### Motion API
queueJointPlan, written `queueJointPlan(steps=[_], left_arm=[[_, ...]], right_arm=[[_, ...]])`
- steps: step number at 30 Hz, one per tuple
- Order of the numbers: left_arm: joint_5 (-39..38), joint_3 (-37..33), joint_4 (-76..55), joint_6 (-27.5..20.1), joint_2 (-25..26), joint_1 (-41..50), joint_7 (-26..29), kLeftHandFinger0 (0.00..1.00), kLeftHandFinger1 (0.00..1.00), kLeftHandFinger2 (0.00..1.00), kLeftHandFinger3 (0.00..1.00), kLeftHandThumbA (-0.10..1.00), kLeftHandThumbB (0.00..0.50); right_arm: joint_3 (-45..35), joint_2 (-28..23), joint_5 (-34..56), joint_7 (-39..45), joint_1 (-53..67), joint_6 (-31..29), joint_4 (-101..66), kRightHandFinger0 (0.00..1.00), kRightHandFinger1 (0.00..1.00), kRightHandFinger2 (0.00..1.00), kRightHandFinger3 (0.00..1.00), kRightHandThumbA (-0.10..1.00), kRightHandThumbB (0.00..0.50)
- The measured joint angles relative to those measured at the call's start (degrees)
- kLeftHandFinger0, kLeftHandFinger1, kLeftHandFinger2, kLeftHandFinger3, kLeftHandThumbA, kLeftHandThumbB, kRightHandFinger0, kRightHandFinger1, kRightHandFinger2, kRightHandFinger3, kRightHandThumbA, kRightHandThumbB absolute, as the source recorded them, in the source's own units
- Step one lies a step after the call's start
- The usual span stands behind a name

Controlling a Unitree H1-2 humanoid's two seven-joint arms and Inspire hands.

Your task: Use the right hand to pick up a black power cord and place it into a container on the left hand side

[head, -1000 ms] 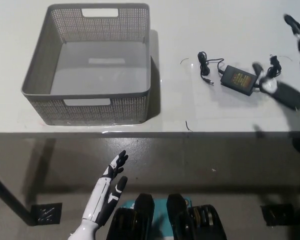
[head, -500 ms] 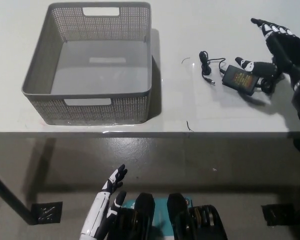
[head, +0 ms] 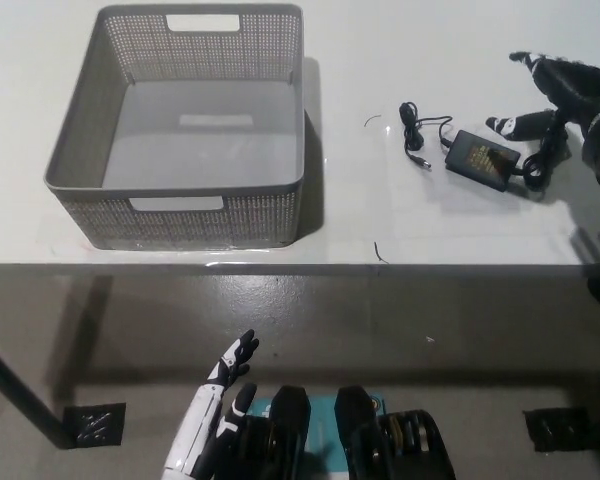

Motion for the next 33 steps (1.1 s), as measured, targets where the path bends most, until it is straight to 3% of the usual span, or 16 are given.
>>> queueJointPlan(steps=[4, 10, 26, 33], left_arm=[[-0.04, 0.01, -0.02, 0.03, 0.0, -0.35, -0.07, 1.0, 1.0, 1.0, 1.0, 1.0, 0.001], [-0.09, 0.02, -0.05, 0.1, 0.0, -0.38, -0.1, 1.0, 1.0, 1.0, 1.0, 1.0, 0.002], [-0.28, 0.08, 0.2, 0.46, -0.01, -1.55, -0.18, 1.0, 1.0, 1.0, 1.0, 1.0, 0.004], [-0.33, 0.1, 0.52, 0.46, -0.02, -2.15, -0.17, 1.0, 1.0, 1.0, 1.0, 1.0, 0.009]], right_arm=[[-0.01, 0.0, 0.47, 0.86, -0.21, 0.07, 1.55, 1.0, 1.0, 1.0, 1.0, 0.79, 0.5], [-0.85, 0.05, 2.25, 2.49, -0.44, 0.04, 2.1, 1.0, 1.0, 1.0, 1.0, 0.75, 0.5], [-4.84, 0.54, 9.54, 8.52, -1.02, -0.1, 2.08, 1.0, 1.0, 1.0, 1.0, 0.82, 0.5], [-4.81, 2.41, 11.02, 9.21, -3.7, -1.58, 7.85, 1.0, 1.0, 1.0, 1.0, 0.79, 0.5]])
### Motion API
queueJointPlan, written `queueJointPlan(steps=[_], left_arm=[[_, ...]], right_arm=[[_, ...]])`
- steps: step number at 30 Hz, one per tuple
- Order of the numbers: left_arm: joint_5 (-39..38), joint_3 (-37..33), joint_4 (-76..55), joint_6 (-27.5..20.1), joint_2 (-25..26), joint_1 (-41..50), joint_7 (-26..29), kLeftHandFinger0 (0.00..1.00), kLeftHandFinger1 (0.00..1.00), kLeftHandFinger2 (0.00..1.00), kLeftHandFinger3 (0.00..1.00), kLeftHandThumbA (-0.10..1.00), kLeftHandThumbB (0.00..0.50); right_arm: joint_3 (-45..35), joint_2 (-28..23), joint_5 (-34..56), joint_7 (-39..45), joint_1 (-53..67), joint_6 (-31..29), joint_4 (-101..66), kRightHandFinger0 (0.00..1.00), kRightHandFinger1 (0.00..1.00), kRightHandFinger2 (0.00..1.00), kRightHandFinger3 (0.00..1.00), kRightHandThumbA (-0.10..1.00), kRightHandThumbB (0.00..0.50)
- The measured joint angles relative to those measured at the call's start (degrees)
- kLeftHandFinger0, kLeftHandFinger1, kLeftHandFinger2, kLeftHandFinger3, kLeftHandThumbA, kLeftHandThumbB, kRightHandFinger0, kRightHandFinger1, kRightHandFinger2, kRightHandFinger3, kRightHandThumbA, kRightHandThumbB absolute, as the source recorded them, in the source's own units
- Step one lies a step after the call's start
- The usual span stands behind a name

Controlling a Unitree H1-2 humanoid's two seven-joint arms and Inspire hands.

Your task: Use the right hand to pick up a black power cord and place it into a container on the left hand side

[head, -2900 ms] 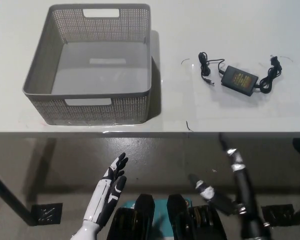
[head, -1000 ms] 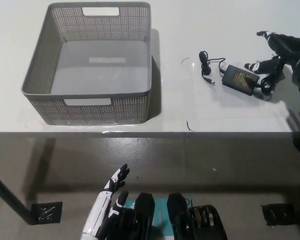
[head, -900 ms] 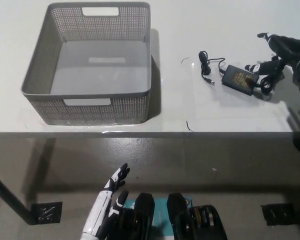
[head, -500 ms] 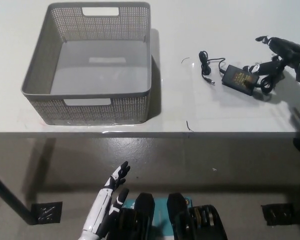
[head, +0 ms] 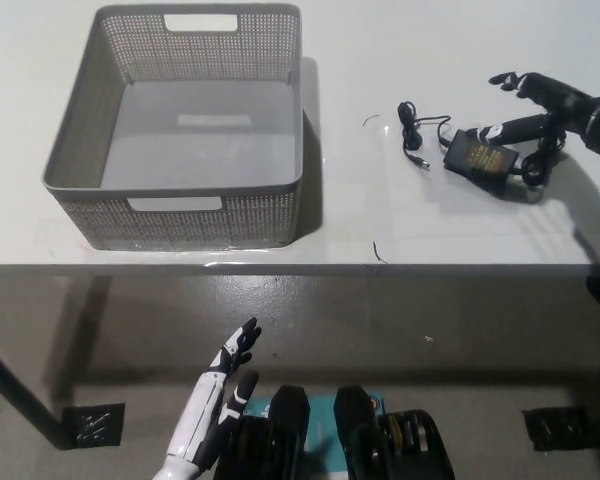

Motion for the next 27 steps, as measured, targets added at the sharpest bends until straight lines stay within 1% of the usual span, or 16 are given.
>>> queueJointPlan(steps=[3, 8, 9, 11, 12, 14, 20, 22, 25, 27], left_arm=[[-0.09, -0.01, 0.0, 0.0, -0.01, -0.24, -0.01, 1.0, 1.0, 1.0, 1.0, 1.0, 0.021], [-0.29, 0.08, 0.0, 0.02, -0.02, -0.54, -0.01, 1.0, 1.0, 1.0, 1.0, 1.0, 0.008], [-0.3, 0.08, 0.01, 0.01, -0.02, -0.71, -0.01, 1.0, 1.0, 1.0, 1.0, 1.0, 0.014], [-0.3, 0.09, 0.04, 0.01, -0.02, -1.07, 0.0, 1.0, 1.0, 1.0, 1.0, 1.0, 0.001], [-0.32, 0.09, 0.03, 0.01, -0.03, -1.22, -0.01, 1.0, 1.0, 1.0, 1.0, 1.0, 0.004], [-0.44, 0.09, 0.04, 0.0, -0.02, -1.36, -0.01, 1.0, 1.0, 1.0, 1.0, 1.0, 0.018], [-0.56, 0.22, 0.03, 0.02, -0.02, -1.71, -0.01, 1.0, 1.0, 1.0, 1.0, 1.0, 0.016], [-0.66, 0.23, 0.06, 0.01, -0.03, -2.01, -0.01, 1.0, 1.0, 1.0, 1.0, 1.0, 0.03], [-0.82, 0.25, 0.17, 0.01, -0.02, -2.61, -0.02, 1.0, 1.0, 1.0, 1.0, 1.0, 0.024], [-0.95, 0.33, 0.25, 0.01, 0.0, -3.19, -0.01, 1.0, 1.0, 1.0, 1.0, 1.0, 0.01]], right_arm=[[0.21, 1.31, 0.15, -0.17, -0.97, -1.42, 4.28, 1.0, 1.0, 1.0, 1.0, 0.77, 0.5], [1.61, 3.88, 0.02, -1.13, -2.05, -3.56, 10.96, 1.0, 1.0, 1.0, 1.0, 0.77, 0.5], [1.89, 4.28, 0.0, -1.3, -2.26, -3.88, 11.96, 1.0, 1.0, 1.0, 1.0, 0.75, 0.5], [2.35, 5.05, -0.04, -1.83, -2.99, -4.58, 14.06, 1.0, 1.0, 1.0, 1.0, 0.73, 0.5], [2.58, 5.37, -0.06, -2.17, -3.49, -4.86, 15.08, 1.0, 1.0, 1.0, 1.0, 0.71, 0.5], [3.01, 5.77, -0.18, -2.68, -4.26, -5.25, 16.62, 1.0, 1.0, 1.0, 1.0, 0.73, 0.5], [5.83, 7.36, -0.97, -4.56, -6.42, -6.45, 20.62, 1.0, 1.0, 1.0, 1.0, 0.73, 0.5], [7.37, 7.72, -1.49, -5.08, -6.74, -7.2, 21.45, 1.0, 1.0, 1.0, 1.0, 0.71, 0.5], [9.08, 7.82, -2.17, -5.49, -6.79, -8.12, 21.96, 1.0, 1.0, 1.0, 1.0, 0.7, 0.5], [9.66, 7.8, -2.34, -5.71, -6.81, -8.54, 22.21, 1.0, 1.0, 1.0, 1.0, 0.73, 0.5]])
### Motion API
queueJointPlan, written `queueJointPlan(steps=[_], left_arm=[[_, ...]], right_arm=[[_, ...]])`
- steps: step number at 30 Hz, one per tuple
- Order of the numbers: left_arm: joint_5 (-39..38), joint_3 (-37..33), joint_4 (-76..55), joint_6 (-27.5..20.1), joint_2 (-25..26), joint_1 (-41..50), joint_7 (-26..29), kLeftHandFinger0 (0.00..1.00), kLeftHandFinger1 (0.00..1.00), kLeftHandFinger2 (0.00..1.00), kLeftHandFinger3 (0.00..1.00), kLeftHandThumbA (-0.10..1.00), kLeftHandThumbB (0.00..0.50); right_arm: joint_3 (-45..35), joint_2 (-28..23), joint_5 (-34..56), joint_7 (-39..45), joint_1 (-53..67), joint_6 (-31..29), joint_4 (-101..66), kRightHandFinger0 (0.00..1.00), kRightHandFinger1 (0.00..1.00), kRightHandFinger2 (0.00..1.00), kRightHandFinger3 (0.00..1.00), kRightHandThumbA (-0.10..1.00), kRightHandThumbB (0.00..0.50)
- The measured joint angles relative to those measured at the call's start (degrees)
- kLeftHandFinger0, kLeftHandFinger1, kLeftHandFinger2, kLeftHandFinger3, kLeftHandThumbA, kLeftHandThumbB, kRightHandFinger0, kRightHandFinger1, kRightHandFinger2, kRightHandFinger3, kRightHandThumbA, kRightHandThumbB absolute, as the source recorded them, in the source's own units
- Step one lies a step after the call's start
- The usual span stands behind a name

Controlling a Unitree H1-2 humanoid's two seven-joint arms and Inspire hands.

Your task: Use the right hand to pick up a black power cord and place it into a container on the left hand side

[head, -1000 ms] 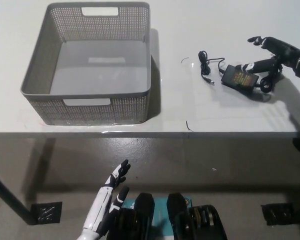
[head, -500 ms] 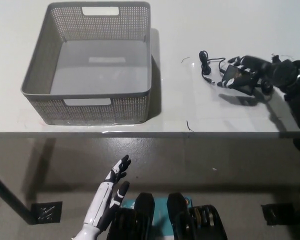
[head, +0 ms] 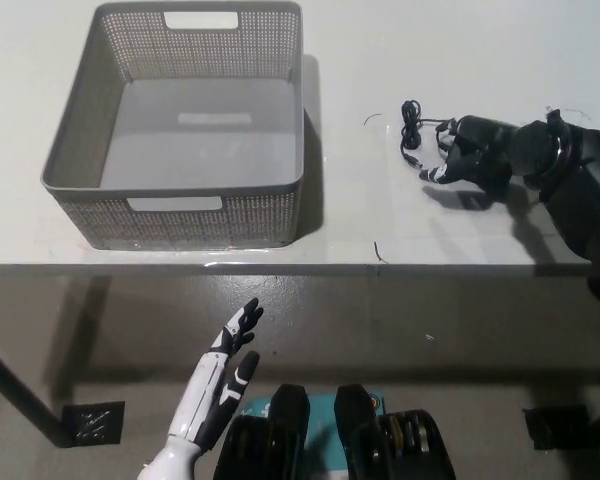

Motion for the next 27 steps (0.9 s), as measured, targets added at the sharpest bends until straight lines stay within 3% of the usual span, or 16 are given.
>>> queueJointPlan(steps=[7, 12, 27], left_arm=[[-0.23, 0.07, 0.18, -0.03, 0.0, -0.96, 0.0, 1.0, 1.0, 1.0, 1.0, 1.0, 0.0], [-0.34, 0.15, 0.18, -0.02, 0.03, -0.97, 0.0, 1.0, 1.0, 1.0, 1.0, 1.0, 0.023], [-1.4, 0.4, 0.19, 0.01, 0.09, -1.05, -0.03, 1.0, 1.0, 1.0, 1.0, 1.0, 0.014]], right_arm=[[1.51, -0.44, -0.5, -0.48, 0.06, -1.17, 0.29, 1.0, 1.0, 1.0, 1.0, 0.74, 0.5], [1.94, -1.26, -0.82, -0.49, 0.16, -1.55, 0.57, 1.0, 1.0, 1.0, 1.0, 0.72, 0.5], [3.01, -6.42, -2.23, -0.53, 0.45, -1.85, 0.7, 1.0, 1.0, 1.0, 1.0, 0.72, 0.5]])
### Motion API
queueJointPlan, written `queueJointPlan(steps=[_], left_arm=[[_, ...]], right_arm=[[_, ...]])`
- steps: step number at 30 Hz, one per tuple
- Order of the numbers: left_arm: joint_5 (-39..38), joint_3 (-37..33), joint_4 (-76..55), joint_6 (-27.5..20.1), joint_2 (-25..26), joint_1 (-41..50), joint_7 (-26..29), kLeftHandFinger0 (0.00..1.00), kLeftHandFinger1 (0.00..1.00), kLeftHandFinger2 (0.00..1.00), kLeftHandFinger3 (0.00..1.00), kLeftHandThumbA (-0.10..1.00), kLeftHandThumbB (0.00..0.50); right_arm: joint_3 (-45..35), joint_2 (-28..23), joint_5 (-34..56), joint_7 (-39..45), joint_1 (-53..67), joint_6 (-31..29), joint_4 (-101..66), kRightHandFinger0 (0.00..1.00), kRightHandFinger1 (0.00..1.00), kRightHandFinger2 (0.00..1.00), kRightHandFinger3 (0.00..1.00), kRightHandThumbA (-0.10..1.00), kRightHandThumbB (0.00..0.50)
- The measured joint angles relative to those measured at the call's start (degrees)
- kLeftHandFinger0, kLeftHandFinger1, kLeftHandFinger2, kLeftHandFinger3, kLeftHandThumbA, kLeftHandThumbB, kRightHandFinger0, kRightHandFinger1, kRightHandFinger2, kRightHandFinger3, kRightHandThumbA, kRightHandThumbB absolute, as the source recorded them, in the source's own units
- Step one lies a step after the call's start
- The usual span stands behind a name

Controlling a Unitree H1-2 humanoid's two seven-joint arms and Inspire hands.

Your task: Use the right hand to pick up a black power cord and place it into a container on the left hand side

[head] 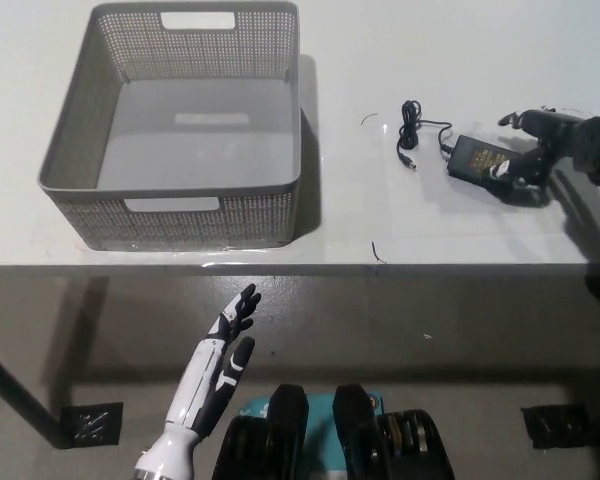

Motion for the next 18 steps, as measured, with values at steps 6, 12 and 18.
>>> queueJointPlan(steps=[6, 12, 18], left_arm=[[-0.26, 0.0, 0.26, 0.0, 0.23, -0.28, -0.02, 1.0, 1.0, 1.0, 1.0, 1.0, 0.024], [-0.33, -0.02, 0.27, 0.01, 0.27, -1.02, -0.2, 1.0, 1.0, 1.0, 1.0, 1.0, 0.024], [-0.63, -0.03, 0.7, 0.01, 0.26, -1.6, -0.59, 1.0, 1.0, 1.0, 1.0, 1.0, 0.025]], right_arm=[[0.06, -0.03, -0.21, -0.16, 0.75, -0.01, 0.24, 1.0, 1.0, 1.0, 1.0, 0.69, 0.5], [0.0, 0.51, -0.18, -0.82, 0.82, 0.02, 0.97, 1.0, 1.0, 1.0, 1.0, 0.67, 0.5], [-0.8, 1.76, 0.05, -1.47, 0.79, 0.28, 2.4, 1.0, 1.0, 1.0, 1.0, 0.64, 0.5]])
